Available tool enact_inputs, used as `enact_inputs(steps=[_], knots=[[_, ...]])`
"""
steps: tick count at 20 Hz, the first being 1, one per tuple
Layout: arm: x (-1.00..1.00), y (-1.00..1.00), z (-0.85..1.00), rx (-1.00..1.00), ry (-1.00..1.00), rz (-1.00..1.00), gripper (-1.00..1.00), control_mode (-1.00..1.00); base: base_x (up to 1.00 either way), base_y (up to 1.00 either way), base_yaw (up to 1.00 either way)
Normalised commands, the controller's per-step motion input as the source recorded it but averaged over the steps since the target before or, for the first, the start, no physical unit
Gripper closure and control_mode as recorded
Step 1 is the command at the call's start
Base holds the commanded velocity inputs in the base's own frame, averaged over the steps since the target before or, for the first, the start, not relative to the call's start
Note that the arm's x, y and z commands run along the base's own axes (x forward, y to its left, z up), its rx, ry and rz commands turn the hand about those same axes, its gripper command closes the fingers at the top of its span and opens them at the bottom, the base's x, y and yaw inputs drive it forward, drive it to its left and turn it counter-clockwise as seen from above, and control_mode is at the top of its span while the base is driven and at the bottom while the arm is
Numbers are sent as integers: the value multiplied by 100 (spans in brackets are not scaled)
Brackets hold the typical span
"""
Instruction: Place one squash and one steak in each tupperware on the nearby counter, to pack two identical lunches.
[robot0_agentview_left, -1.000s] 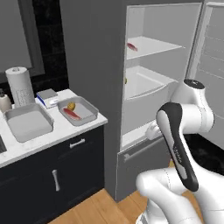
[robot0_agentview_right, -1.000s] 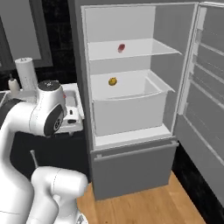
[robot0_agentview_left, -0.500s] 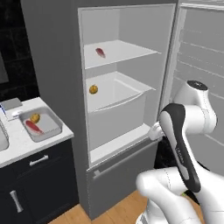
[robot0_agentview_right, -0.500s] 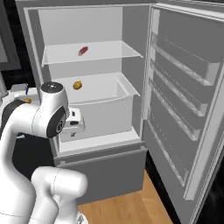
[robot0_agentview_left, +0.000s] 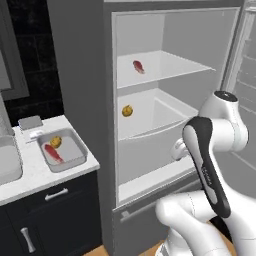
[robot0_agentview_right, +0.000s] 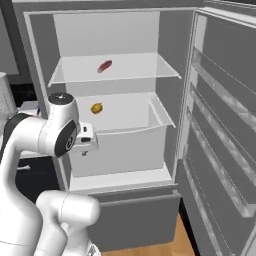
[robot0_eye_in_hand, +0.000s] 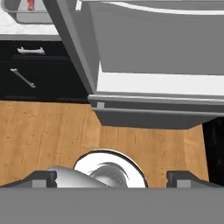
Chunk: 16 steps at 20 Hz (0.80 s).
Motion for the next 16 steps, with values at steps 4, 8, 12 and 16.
enact_inputs(steps=[4,8,12,16], knots=[[0,0,0,0,0,0,-100,100,42,0,25],[0,0,0,0,0,0,-100,100,42,-14,20],[0,0,0,0,0,0,-100,100,47,-26,20],[0,0,0,0,0,0,-100,100,42,-41,18]])
